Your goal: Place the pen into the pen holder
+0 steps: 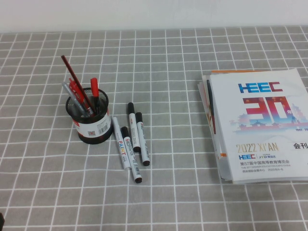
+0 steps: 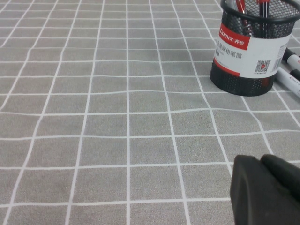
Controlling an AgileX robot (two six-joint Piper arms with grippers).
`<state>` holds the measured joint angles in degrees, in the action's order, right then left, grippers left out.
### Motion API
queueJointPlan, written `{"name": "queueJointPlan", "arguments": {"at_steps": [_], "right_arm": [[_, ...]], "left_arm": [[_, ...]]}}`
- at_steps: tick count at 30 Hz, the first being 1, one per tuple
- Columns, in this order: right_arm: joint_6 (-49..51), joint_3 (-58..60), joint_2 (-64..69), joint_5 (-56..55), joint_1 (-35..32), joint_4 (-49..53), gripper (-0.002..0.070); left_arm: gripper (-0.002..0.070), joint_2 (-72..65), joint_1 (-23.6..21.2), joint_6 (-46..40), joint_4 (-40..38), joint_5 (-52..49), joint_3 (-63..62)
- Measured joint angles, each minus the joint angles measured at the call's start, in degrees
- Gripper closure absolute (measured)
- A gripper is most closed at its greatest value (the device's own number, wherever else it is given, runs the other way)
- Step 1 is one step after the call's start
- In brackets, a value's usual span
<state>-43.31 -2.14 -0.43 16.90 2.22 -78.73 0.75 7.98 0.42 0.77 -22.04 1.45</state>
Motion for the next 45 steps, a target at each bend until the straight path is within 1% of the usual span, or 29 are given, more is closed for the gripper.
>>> {"name": "queueJointPlan", "arguments": {"at_steps": [3, 6, 8, 11, 14, 17, 19, 22, 24, 25, 26, 28, 30, 32, 34, 40, 45], "right_arm": [[-5.08, -6.83, 3.51, 2.24, 0.0, 1.09, 0.0689], [-6.59, -13.6, 11.23, 4.43, 0.0, 4.31, 0.0689], [-6.83, -18.38, 18.23, 7.6, 0.0, 8.2, 0.0689], [-6.44, -27.39, 30.0, 16.47, 0.0, 17.94, 0.0689], [-2.14, -37.35, 41.27, 27.16, 0.08, 26.9, 0.0689], [1.36, -46.67, 51.82, 36.77, 0.63, 32.23, 0.0689], [2.32, -51.98, 58.71, 42.28, 1.81, 33.94, 0.0689], [5.19, -58.79, 66.78, 47.28, 6.98, 37.99, 0.0689], [9.75, -63.04, 71.12, 47.71, 12.22, 43.89, 0.0689], [13.46, -64.68, 73.44, 47.84, 14.84, 47.44, 0.0689], [17.78, -67.16, 75.78, 48.15, 18.74, 53.46, 0.0689], [26.25, -70.93, 80.64, 49.45, 23.76, 62.38, 0.0689], [31.49, -74.79, 85.07, 51.52, 27.01, 69.07, 0.0689], [34.09, -79.03, 89.8, 52.95, 28.53, 71.04, 0.0689], [35.08, -83.02, 93.66, 53.18, 29.02, 70.73, 0.0689], [35.59, -91.87, 103.91, 53.29, 29.48, 69.92, 0.0689], [36.11, -96.76, 110.18, 53.29, 32.02, 70.22, 0.0689]], "left_arm": [[0.0678, 0.0, 0.0, 0.0, 0.0, 0.0, 0.0], [0.0678, 0.0, 0.0, 0.0, 0.0, 0.0, 0.0], [0.0678, 0.0, 0.0, 0.0, 0.0, 0.0, 0.0], [0.0678, 0.0, 0.0, 0.0, 0.0, 0.0, 0.0], [0.0678, 0.0, 0.0, 0.0, 0.0, 0.0, 0.0], [0.0678, 0.0, 0.0, 0.0, 0.0, 0.0, 0.0], [0.0678, 0.0, 0.0, 0.0, 0.0, 0.0, 0.0], [0.0678, 0.0, 0.0, 0.0, 0.0, 0.0, 0.0], [0.0678, 0.0, 0.0, 0.0, 0.0, 0.0, 0.0], [0.0678, 0.0, 0.0, 0.0, 0.0, 0.0, 0.0], [0.0678, 0.0, 0.0, 0.0, 0.0, 0.0, 0.0], [0.0678, 0.0, 0.0, 0.0, 0.0, 0.0, 0.0], [0.0678, 0.0, 0.0, 0.0, 0.0, 0.0, 0.0], [0.0678, 0.0, 0.0, 0.0, 0.0, 0.0, 0.0], [0.0678, 0.0, 0.0, 0.0, 0.0, 0.0, 0.0], [0.0678, 0.0, 0.0, 0.0, 0.0, 0.0, 0.0], [0.0678, 0.0, 0.0, 0.0, 0.0, 0.0, 0.0]]}}
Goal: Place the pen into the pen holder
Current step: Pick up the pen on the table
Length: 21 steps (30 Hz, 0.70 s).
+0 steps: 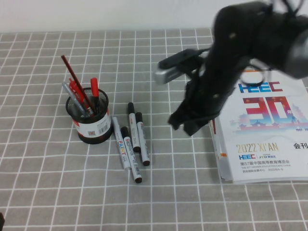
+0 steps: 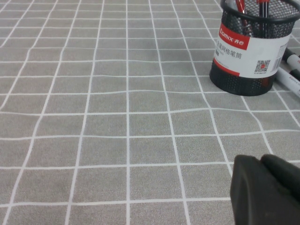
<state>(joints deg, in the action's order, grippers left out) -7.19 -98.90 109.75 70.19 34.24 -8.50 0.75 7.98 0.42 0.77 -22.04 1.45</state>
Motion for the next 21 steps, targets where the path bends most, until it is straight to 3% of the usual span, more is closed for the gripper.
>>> {"name": "queueJointPlan", "arguments": {"at_steps": [16, 19, 21], "right_arm": [[2.4, -6.8, 13.19, 0.02, 0.56, -5.63, 0.0683], [2.53, -7.83, 14.13, -0.09, 0.56, -5.99, 0.0645], [2.57, -8.64, 14.58, -0.62, 0.56, -6.65, 0.0582]], "left_arm": [[0.0678, 0.0, 0.0, 0.0, 0.0, 0.0, 0.0], [0.0678, 0.0, 0.0, 0.0, 0.0, 0.0, 0.0], [0.0678, 0.0, 0.0, 0.0, 0.0, 0.0, 0.0]]}}
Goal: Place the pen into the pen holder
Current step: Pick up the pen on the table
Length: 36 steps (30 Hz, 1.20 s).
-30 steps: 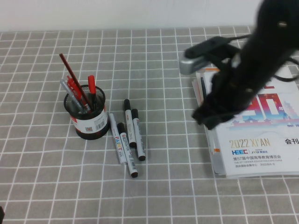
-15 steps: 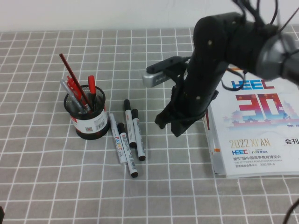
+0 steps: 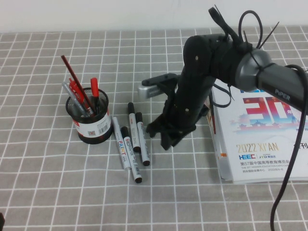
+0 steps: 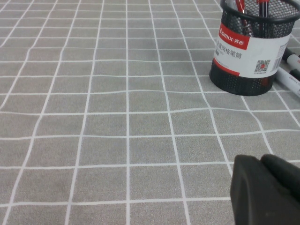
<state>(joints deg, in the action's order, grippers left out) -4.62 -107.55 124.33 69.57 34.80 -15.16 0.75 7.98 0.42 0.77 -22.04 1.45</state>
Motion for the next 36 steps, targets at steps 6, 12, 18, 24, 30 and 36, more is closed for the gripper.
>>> {"name": "queueJointPlan", "arguments": {"at_steps": [6, 12, 18, 24, 30, 36], "right_arm": [[0.09, -2.3, 0.5, -2.08, 0.08, -2.26, 0.0388], [0.89, -5.02, 0.5, -2.23, 2.71, 4.83, 0.0427], [6.09, -7.34, 1.72, -0.7, 6.81, 16.85, 0.0435], [10.32, -13.01, 6.85, 0.69, 10.19, 21.44, 0.0473], [11.74, -21.51, 10.04, 0.78, 12.77, 23.69, 0.0572], [16.27, -28.53, 10.26, 1.13, 12.71, 23.9, 0.0595]], "left_arm": [[0.0678, 0.0, 0.0, 0.0, 0.0, 0.0, 0.0], [0.0678, 0.0, 0.0, 0.0, 0.0, 0.0, 0.0], [0.0678, 0.0, 0.0, 0.0, 0.0, 0.0, 0.0], [0.0678, 0.0, 0.0, 0.0, 0.0, 0.0, 0.0], [0.0678, 0.0, 0.0, 0.0, 0.0, 0.0, 0.0], [0.0678, 0.0, 0.0, 0.0, 0.0, 0.0, 0.0]]}}
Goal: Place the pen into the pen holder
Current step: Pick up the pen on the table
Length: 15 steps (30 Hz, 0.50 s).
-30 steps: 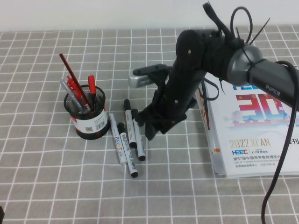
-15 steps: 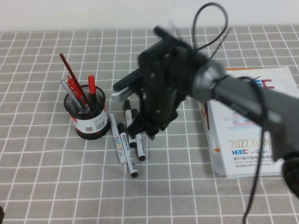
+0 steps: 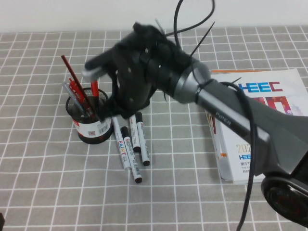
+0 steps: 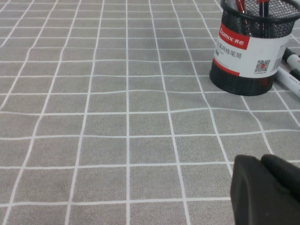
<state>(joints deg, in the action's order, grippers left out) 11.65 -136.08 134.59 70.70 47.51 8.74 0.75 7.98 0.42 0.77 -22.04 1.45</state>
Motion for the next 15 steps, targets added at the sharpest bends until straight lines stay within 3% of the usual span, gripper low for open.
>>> {"name": "queueJointPlan", "arguments": {"at_steps": [9, 15], "right_arm": [[5.96, -2.26, 0.23, 0.49, -6.21, -14.36, 0.0597], [4.7, -2.26, 0.78, 0.63, -7.3, -13.5, 0.0584]], "left_arm": [[0.0678, 0.0, 0.0, 0.0, 0.0, 0.0, 0.0], [0.0678, 0.0, 0.0, 0.0, 0.0, 0.0, 0.0]]}}
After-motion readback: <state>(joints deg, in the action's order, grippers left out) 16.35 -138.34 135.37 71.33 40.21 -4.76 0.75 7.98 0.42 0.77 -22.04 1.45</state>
